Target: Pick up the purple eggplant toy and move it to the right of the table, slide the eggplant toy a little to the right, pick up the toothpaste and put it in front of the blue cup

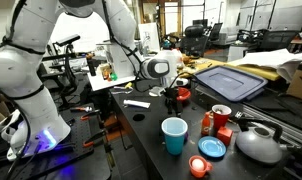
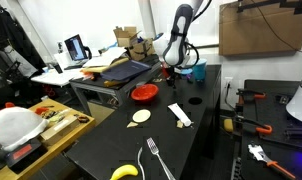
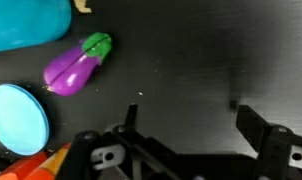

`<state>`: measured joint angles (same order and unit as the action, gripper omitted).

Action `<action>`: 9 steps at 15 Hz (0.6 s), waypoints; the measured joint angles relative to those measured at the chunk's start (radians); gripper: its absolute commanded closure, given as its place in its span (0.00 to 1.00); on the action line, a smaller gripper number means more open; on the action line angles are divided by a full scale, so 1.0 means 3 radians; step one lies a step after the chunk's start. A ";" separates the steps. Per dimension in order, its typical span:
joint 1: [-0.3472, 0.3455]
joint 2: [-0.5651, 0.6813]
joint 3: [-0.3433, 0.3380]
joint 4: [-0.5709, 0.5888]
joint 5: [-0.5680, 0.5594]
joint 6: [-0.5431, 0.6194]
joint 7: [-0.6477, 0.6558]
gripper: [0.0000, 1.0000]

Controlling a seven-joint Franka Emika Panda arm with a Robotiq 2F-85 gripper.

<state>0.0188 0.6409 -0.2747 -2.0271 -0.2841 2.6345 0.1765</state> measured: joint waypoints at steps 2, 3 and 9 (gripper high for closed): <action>-0.0019 -0.0076 0.0128 -0.0040 0.0098 0.0000 -0.0043 0.00; -0.0037 -0.0126 0.0194 -0.0069 0.0147 0.0000 -0.0070 0.00; -0.0094 -0.0533 0.0538 -0.0379 0.0496 -0.0029 -0.0194 0.00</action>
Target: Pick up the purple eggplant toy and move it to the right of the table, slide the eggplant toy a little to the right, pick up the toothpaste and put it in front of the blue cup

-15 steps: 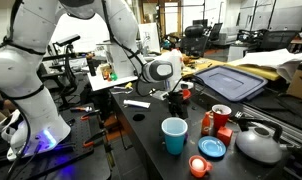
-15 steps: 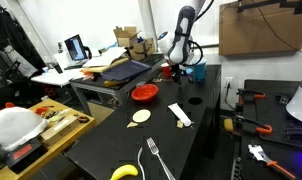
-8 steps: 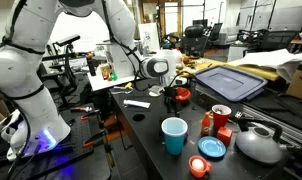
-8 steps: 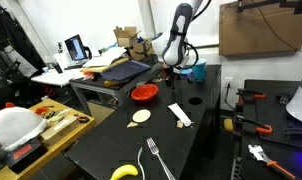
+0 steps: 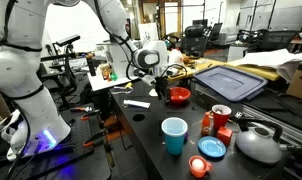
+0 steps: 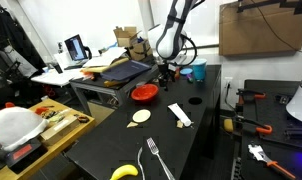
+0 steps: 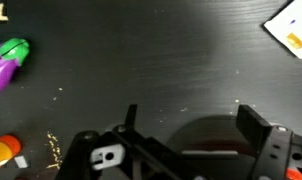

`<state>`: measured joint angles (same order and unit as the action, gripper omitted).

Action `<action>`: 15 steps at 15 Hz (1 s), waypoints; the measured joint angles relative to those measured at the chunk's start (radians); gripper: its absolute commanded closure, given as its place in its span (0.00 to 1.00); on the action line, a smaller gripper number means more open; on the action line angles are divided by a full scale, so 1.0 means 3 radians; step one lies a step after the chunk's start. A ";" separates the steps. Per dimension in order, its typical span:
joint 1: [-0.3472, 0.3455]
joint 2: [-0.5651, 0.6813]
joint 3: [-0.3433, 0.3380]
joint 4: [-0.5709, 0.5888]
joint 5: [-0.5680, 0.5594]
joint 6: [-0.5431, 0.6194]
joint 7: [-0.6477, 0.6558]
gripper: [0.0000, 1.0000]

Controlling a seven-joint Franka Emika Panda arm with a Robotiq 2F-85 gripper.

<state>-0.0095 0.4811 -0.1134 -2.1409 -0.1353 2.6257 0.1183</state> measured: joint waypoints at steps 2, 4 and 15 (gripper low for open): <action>-0.0002 -0.0129 0.0140 -0.0117 0.0162 -0.0024 -0.0036 0.00; 0.0007 -0.0229 0.0289 -0.0218 0.0315 -0.0039 -0.0055 0.00; 0.0384 -0.0310 0.0489 -0.0509 0.0571 -0.0090 0.0656 0.00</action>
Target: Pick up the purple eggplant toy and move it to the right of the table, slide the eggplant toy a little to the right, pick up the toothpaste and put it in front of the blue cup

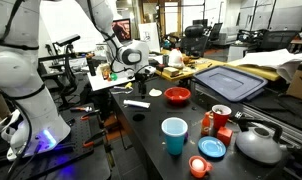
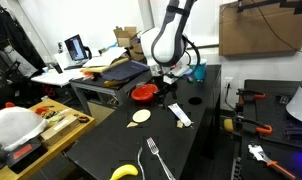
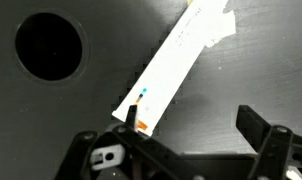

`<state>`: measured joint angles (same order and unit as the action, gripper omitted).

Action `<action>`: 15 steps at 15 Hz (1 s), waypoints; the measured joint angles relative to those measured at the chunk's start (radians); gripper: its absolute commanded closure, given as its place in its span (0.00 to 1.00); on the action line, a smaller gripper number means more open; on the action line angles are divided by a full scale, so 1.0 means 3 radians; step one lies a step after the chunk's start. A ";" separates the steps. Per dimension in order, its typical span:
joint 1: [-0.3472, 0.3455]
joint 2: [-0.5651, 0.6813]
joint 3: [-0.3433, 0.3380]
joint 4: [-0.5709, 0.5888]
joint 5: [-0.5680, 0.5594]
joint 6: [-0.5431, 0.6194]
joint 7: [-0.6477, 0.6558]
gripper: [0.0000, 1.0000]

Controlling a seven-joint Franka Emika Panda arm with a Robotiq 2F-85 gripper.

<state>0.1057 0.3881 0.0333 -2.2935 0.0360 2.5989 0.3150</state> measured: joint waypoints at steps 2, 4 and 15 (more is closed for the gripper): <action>0.0060 -0.0001 -0.0012 -0.0051 0.0024 0.0000 0.0232 0.00; 0.0116 -0.0002 -0.0046 -0.0114 0.0025 0.0002 0.0444 0.00; 0.0163 0.0022 -0.0120 -0.0364 0.0516 0.0010 0.0813 0.00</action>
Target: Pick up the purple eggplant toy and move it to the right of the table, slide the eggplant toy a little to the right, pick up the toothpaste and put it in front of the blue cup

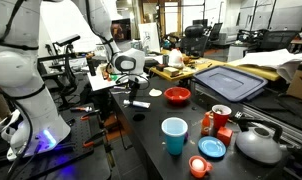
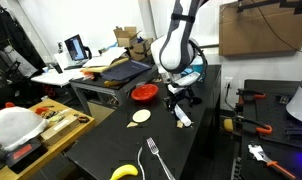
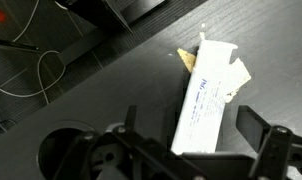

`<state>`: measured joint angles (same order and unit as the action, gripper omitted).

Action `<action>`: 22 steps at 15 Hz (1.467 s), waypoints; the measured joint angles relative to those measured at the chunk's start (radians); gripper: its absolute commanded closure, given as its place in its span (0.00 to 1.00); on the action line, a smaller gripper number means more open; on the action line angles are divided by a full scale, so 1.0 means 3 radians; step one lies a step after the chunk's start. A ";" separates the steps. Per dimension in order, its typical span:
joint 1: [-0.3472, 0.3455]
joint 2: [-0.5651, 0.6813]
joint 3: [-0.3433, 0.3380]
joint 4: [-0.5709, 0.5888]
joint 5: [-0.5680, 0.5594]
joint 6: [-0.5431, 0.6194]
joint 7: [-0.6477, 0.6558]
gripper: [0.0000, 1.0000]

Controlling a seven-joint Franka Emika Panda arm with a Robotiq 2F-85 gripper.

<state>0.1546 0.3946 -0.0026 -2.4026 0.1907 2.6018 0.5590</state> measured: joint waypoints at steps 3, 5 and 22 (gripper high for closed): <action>-0.0004 0.0013 0.0036 -0.0003 0.0170 0.0009 -0.0004 0.34; -0.0003 0.0030 0.0070 -0.0003 0.0248 0.0034 -0.0005 0.51; 0.0007 -0.0015 0.0171 -0.0003 0.0389 0.0143 -0.0007 0.96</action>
<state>0.1566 0.3900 0.0487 -2.4035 0.3073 2.6448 0.5568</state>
